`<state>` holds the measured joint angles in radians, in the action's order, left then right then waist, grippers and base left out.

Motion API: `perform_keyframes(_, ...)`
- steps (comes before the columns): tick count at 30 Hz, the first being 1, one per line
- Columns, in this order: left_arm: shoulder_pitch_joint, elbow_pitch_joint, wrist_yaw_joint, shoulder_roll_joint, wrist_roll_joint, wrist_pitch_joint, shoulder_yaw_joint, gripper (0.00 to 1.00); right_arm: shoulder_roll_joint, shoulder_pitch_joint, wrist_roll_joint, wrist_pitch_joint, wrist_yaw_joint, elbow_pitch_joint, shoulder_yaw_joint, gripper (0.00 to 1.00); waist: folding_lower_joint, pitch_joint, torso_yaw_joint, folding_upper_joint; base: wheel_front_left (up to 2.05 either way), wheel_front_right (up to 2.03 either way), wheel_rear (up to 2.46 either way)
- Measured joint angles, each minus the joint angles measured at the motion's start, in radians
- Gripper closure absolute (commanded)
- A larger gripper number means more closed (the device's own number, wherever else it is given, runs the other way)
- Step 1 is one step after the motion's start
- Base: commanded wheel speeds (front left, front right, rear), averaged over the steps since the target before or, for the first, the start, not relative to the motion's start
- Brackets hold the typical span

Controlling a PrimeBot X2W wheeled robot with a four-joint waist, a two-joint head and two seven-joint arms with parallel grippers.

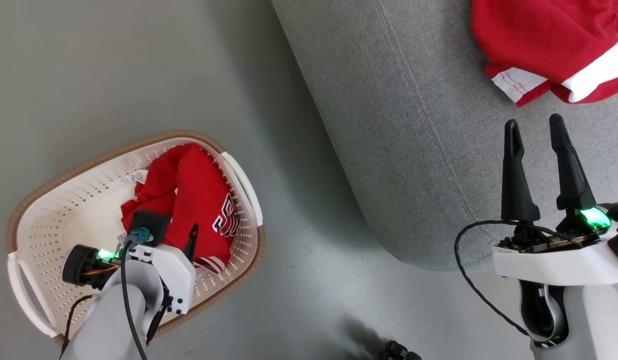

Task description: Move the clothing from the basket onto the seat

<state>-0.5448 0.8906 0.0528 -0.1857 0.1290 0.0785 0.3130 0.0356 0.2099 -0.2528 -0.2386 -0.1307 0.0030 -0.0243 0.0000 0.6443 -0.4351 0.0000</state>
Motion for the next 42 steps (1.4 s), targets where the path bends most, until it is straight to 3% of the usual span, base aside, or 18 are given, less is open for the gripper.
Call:
perform_keyframes(28, -0.119, 0.118, -0.001, 0.000, 0.001, -0.032, -0.008, 0.00, 0.000, 0.098, -0.030, -0.009, 0.000, 0.037, 0.042, 0.00, 0.0001, 0.130, -0.038, 0.0000, 0.00, 0.00, 0.00)
perform_keyframes(34, -0.147, 0.144, -0.027, -0.006, 0.001, -0.035, -0.020, 0.00, 0.000, 0.123, -0.030, -0.009, 0.000, 0.034, 0.042, 0.00, 0.0000, 0.144, -0.039, 0.0000, 0.00, 0.00, 0.00)
perform_keyframes(42, -0.159, 0.179, -0.020, 0.016, 0.031, -0.048, -0.032, 0.00, 0.000, 0.124, -0.030, -0.009, 0.000, 0.034, 0.045, 0.00, 0.0000, 0.152, -0.040, 0.0000, 0.00, 0.00, 0.00)
